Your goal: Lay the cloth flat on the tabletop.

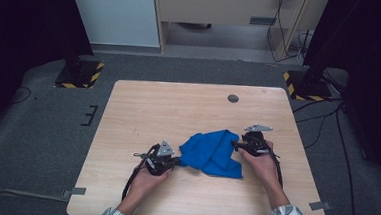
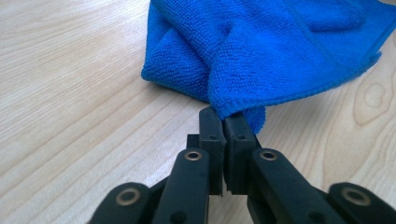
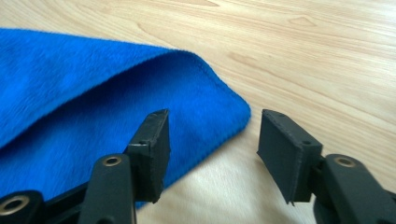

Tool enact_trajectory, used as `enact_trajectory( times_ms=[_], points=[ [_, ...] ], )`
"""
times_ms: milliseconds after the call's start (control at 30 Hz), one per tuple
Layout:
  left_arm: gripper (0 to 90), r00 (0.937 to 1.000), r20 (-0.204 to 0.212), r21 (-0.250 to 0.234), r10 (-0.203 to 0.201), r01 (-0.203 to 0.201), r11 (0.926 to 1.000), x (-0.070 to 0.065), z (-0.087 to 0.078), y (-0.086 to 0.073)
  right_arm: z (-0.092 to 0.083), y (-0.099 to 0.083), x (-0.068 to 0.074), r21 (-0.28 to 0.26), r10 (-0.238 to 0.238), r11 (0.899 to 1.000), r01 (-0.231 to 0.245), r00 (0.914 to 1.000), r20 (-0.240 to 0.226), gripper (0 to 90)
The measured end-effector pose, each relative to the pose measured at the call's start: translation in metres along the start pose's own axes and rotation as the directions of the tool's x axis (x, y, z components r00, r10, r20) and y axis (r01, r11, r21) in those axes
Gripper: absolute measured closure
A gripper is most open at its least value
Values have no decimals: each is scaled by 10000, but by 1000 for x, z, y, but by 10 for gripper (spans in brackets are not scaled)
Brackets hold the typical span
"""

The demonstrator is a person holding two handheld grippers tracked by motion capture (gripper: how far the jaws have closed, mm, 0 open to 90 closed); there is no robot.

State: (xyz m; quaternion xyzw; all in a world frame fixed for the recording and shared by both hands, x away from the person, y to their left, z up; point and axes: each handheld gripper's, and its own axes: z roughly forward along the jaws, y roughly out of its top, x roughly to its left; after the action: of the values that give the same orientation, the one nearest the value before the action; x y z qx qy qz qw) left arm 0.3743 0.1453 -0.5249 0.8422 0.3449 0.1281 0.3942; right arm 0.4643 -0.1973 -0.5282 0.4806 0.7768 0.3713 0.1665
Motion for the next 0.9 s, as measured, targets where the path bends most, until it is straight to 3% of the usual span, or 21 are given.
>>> enact_trajectory(
  times_ms=[67, 200, 300, 567, 700, 900],
  points=[
    [782, 9999, -50, -171, -92, 91, 9998, 0, -2, -1, 6, 2, 0, -39, 17, 10000, -17, 10000, 14, 472],
    [562, 9996, -193, -468, -197, 188, 9987, 0, -3, -1, 11, 3, 1, 15, -28, 10000, 28, 10000, 35, 513],
    [441, 9998, -118, -692, -147, 138, 9975, -4, -3, 0, 11, 3, 3, 52, -449, 9990, 448, 9986, 269, 584],
    [338, 9999, 121, -919, -11, 22, 9958, -13, -1, 4, 11, 2, 10, 80, -812, 9966, 814, 9965, -175, 860],
    [331, 9997, 218, -1283, -66, 93, 9917, -13, -4, 6, 8, 3, 12, -38, -801, 9968, 800, 9960, -396, 872],
    [320, 9986, 530, -2003, 44, 63, 9797, -16, -12, 11, 3, 6, 17, -240, -817, 9965, 805, 9951, -559, 872]
  ],
)
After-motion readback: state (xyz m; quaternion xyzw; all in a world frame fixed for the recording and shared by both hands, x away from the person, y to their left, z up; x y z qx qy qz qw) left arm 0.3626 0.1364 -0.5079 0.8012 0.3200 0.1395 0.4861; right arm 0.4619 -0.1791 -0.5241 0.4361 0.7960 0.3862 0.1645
